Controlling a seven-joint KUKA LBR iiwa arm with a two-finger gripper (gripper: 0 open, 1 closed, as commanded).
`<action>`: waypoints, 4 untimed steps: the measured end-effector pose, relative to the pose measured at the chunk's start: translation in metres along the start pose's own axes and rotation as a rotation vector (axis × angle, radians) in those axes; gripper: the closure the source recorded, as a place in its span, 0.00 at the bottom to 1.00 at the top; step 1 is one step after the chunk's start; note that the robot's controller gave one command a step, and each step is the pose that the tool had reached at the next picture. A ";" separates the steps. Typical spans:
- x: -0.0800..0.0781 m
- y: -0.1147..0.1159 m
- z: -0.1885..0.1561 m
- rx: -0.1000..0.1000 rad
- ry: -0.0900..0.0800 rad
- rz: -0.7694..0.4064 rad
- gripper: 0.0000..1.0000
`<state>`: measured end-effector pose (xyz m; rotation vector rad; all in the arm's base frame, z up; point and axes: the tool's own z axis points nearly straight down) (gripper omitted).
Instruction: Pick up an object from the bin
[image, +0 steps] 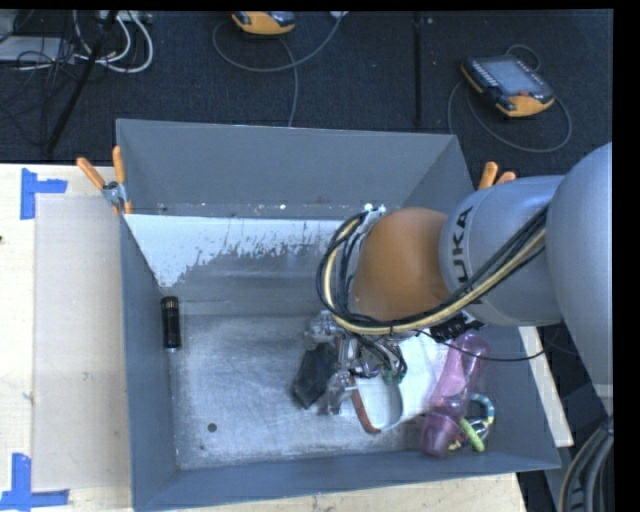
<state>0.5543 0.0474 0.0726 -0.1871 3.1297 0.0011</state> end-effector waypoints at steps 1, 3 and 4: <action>-0.006 -0.001 -0.003 -0.001 -0.007 0.005 1.00; -0.006 -0.001 -0.005 -0.001 -0.005 0.006 1.00; -0.006 -0.001 -0.008 -0.001 0.000 0.006 1.00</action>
Offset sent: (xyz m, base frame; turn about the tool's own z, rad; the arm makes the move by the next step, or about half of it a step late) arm 0.0000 0.0000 0.0000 0.0000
